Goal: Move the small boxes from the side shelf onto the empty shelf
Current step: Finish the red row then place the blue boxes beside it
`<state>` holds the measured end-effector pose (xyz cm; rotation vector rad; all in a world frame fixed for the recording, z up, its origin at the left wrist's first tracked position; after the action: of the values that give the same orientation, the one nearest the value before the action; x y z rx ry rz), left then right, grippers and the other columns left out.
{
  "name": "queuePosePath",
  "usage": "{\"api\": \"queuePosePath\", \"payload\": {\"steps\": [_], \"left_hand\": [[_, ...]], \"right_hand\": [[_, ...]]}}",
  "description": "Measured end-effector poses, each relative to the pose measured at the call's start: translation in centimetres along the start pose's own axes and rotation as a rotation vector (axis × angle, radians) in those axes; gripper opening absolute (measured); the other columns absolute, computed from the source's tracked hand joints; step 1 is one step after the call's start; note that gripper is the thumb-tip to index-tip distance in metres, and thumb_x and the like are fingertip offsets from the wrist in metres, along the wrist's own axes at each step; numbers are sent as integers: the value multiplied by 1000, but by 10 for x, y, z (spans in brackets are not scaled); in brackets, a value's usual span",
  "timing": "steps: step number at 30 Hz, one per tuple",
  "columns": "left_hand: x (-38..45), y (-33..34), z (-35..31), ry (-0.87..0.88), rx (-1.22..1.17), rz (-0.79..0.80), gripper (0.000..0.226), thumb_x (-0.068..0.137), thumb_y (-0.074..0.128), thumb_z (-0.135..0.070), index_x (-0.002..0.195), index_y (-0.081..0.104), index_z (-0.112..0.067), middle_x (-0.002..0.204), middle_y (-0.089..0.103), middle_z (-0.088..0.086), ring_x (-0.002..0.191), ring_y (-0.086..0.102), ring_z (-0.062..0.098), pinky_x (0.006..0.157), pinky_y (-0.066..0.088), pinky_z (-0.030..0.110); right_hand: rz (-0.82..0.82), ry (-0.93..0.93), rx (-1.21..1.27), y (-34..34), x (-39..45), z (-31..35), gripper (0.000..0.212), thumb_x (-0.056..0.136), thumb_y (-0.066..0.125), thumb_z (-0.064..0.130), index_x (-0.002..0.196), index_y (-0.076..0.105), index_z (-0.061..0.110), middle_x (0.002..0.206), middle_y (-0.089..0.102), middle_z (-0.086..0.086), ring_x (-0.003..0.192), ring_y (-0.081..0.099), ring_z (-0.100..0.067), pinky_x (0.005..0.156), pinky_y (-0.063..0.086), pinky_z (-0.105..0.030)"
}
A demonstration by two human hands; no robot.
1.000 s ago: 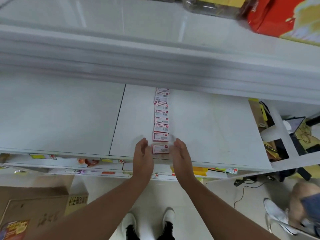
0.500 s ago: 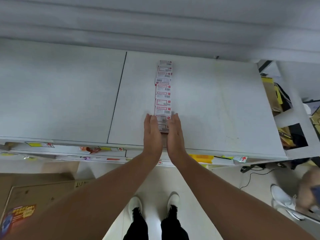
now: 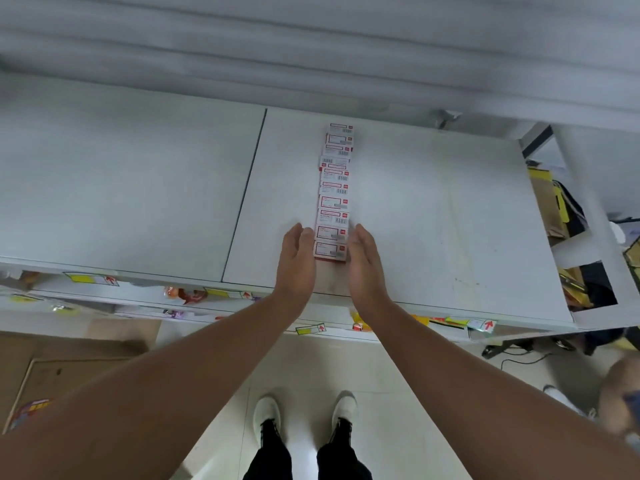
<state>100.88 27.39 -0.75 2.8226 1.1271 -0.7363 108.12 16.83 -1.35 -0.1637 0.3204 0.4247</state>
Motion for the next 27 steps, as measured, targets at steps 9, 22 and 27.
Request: {"api": "queuePosePath", "payload": {"steps": [9,22,27], "left_hand": [[-35,-63,-1,124,527,101,46,111,49,-43,152,53,-22,147,60,-2,130,58,18,102,40,30],[-142,-113,0,151,1038,-15,57,107,49,-53,158,46,-28,159,48,-2,143,47,22,114,42,39],[-174,-135,-9,206,1288,-126,61,105,41,-58,155,47,-24,154,53,2,137,54,28,107,51,45]], "right_hand": [[136,-70,-467,-47,-33,24,46,113,46,36,157,49,22,146,58,5,127,53,-9,103,36,-22],[526,-336,-1166,-29,-72,36,72,99,51,61,163,35,32,167,36,1,147,43,-24,115,45,-46],[497,-484,-1237,-19,-108,58,75,97,57,63,163,36,33,169,33,2,151,37,-21,117,43,-46]]}}
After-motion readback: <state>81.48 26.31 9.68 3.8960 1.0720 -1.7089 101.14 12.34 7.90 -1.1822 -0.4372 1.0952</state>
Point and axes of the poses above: each hand's wrist, its own x-axis towards the middle knuckle, its own y-axis out of the palm, z = x × y, the point moved 3 cm from there along x, towards the middle knuckle
